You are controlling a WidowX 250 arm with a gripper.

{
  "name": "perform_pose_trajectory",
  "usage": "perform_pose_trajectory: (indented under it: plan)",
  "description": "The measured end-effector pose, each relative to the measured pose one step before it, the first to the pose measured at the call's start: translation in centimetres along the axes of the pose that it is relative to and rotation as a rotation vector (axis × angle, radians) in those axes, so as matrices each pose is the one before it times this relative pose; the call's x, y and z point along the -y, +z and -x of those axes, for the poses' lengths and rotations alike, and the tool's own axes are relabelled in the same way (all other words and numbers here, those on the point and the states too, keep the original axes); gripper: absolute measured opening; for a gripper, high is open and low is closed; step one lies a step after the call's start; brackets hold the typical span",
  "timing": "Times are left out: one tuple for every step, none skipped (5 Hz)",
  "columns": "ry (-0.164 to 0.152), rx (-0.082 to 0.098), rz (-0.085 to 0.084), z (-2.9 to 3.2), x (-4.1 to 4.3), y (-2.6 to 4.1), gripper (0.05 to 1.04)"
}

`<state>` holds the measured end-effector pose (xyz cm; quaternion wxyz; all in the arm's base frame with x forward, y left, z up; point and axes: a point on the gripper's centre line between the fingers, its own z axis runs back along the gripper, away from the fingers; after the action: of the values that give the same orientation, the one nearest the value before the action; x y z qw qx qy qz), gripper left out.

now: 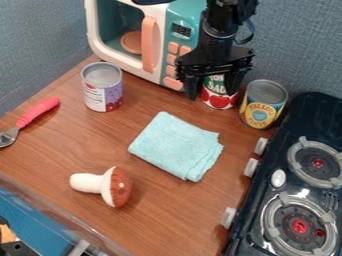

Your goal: Moved the cloth to the right side of the fork

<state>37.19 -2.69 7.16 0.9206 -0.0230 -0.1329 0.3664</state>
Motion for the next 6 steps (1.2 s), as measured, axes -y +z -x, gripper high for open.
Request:
perform_pose_trajectory:
  plan:
    - [0.0019, -0.0210, -0.0243, 0.380, -0.298, -1.091, 1.001]
    - [0.0032, -0.0237, -0.0318, 0.670, -0.745, -1.391, 1.001]
    - [0.0171, -0.0046, -0.0154, 0.080, -1.006, -0.805, 1.001]
    - [0.0303, -0.0357, -0.0055, 0.379, -1.279, -1.460, 1.001]
    - [-0.0140, 0.0067, -0.0203, 0.473, -0.279, -2.020, 1.001]
    - [-0.0003, -0.0160, -0.0161, 0.449, -0.138, -1.542, 1.001]
